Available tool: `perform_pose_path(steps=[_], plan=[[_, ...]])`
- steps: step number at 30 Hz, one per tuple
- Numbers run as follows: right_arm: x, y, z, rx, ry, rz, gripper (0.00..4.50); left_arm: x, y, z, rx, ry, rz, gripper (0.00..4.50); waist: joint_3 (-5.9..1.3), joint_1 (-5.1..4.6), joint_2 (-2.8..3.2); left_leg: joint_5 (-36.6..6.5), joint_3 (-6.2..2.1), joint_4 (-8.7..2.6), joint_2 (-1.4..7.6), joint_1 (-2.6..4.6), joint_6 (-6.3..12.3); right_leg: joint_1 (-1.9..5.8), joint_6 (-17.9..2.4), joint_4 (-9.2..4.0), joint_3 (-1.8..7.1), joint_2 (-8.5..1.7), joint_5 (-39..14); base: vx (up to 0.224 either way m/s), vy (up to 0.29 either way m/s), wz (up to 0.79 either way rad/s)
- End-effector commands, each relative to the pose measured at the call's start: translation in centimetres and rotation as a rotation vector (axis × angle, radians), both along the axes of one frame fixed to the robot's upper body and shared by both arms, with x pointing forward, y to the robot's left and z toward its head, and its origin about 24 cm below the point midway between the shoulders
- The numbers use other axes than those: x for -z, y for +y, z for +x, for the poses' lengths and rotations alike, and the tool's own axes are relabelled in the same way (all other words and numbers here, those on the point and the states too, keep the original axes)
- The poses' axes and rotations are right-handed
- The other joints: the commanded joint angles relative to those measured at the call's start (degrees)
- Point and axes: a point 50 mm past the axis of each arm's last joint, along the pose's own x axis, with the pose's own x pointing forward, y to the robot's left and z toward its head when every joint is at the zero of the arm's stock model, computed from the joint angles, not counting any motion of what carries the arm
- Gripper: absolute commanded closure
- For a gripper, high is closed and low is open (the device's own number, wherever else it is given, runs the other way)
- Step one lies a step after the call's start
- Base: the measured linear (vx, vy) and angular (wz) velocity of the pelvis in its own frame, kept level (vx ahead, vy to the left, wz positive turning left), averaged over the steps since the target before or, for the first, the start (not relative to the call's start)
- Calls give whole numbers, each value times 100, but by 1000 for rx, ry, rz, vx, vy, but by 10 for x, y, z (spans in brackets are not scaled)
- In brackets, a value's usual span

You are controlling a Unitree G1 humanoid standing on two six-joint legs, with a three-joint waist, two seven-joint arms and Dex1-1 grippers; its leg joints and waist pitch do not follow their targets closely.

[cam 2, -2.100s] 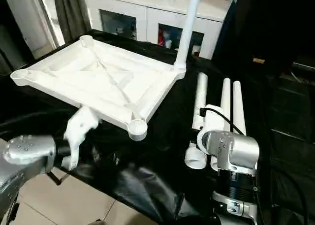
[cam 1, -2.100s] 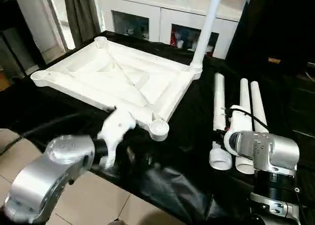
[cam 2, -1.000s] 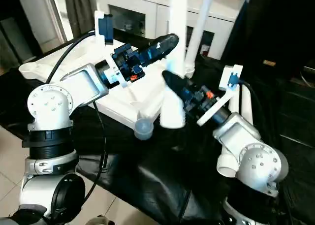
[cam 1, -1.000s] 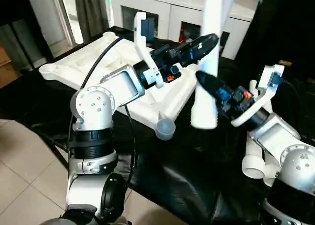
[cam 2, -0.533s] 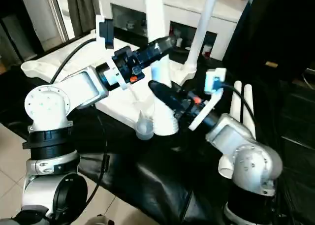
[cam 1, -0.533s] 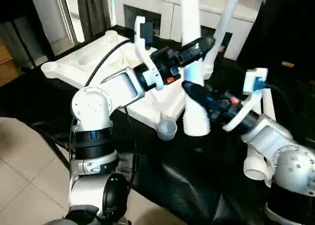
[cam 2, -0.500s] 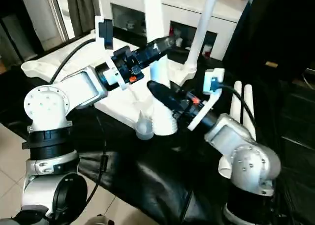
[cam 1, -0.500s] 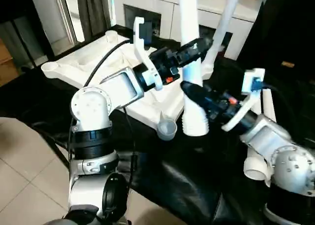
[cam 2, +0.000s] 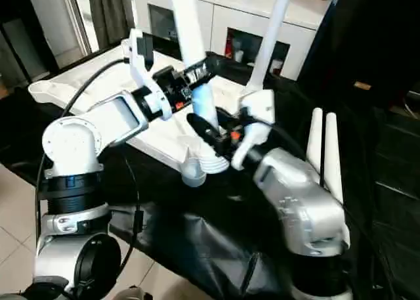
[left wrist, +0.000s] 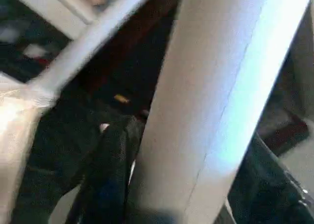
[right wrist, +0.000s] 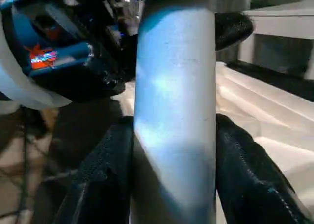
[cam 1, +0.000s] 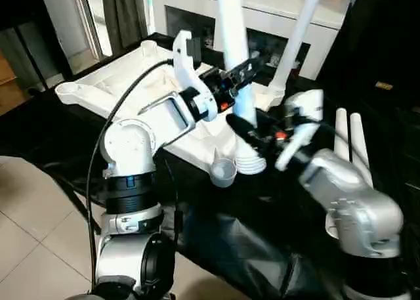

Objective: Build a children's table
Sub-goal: Pick table leg

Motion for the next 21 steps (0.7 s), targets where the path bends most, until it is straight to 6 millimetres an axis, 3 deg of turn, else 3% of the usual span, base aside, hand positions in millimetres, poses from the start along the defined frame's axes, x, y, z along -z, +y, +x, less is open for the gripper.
perform_pose_path(steps=[1, 10, 12, 13, 16, 17, 21], plan=[[6, 5, 7, 62, -3, -77, 264, -5, -20, -2, 23, -4, 21, 220, -433, -8, 20, -879, -73, -373, 154, 53, -169, 332, -497, -442, 266, -421, -1079, 0, 0, 0], [7, 15, 9, 83, -49, -103, 264, -1, -19, 2, -55, -126, 232, 251, -443, 0, 55, -828, -78, -374, 162, 57, -125, 333, -552, -388, 276, -421, -675, 0, 0, 0], [6, 16, 8, 48, -31, -48, 194, -2, -18, 1, -33, -151, 237, 257, -438, -5, 46, -839, -73, -373, 156, 57, -118, 345, -595, -391, 276, -423, -659, 0, 0, 0], [6, 17, 7, 42, -27, -37, 194, -3, -18, 1, -28, -154, 236, 258, -441, -5, 52, -857, -76, -373, 158, 60, -111, 342, -608, -383, 274, -421, -672, 0, 0, 0], [3, 14, 4, -30, 6, 23, 174, -6, -14, -3, 65, -208, 211, 261, -437, -5, 61, -910, -74, -379, 161, 68, -78, 335, -674, -389, 270, -420, -738, 0, 0, 0], [4, 12, 1, -84, 29, 33, 160, -8, -12, -6, 115, -234, 203, 262, -442, -1, 84, -922, -77, -374, 164, 75, -90, 335, -683, -381, 270, -418, -730, 0, 0, 0], [4, 4, -18, -341, 76, 23, 143, -7, 1, -18, 316, -283, 190, 262, -443, 6, 71, -819, -65, -360, 163, 69, -23, 363, -775, -350, 276, -403, -491, 0, 0, 0]])
